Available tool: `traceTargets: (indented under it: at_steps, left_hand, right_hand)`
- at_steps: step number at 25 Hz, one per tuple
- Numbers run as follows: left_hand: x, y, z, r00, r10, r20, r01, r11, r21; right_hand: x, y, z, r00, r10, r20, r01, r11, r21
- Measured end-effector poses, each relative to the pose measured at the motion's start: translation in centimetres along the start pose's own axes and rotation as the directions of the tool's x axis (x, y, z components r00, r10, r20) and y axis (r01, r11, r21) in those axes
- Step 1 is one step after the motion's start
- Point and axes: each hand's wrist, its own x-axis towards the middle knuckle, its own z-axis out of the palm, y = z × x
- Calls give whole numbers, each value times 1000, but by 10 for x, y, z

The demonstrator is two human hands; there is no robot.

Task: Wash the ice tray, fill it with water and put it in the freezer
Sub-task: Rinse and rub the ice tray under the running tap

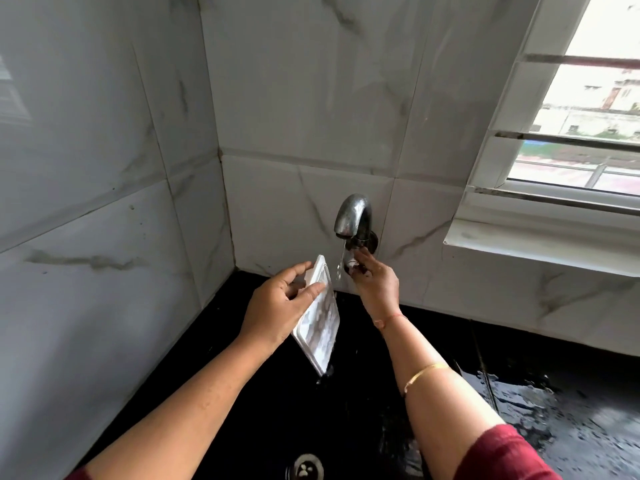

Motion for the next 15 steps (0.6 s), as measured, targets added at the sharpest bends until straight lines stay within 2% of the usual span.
traceTargets:
  at_steps: [2,4,6,9,12,15]
  left_hand:
    - [-9,-2,-8,999,10,53,-14,995,94]
    - [-21,-1,-15,995,45,87,-64,973,221]
    - [-37,5,-20,982,108,152,-156,921,358]
    - [-58,20,-25,949,204,239,-302,804,512]
    - [-70,27,-29,924,264,276,-380,704,600]
    - [-77,30,-33,913,263,312,-403,700,590]
  right_hand:
    - [-14,11,-8,993,62,98,-75,988,138]
    - [-37,29,-14,970,183,159,-192,980,46]
    - [-64,47,-18,921,280,269,-249,958,-146]
    - [-84,58,-23,864,316,392,-170,916,-363]
    - [-86,56,-28,878,256,405,-84,914,-396]
    - [-86,45,-38,907,225,356,-70,915,-398]
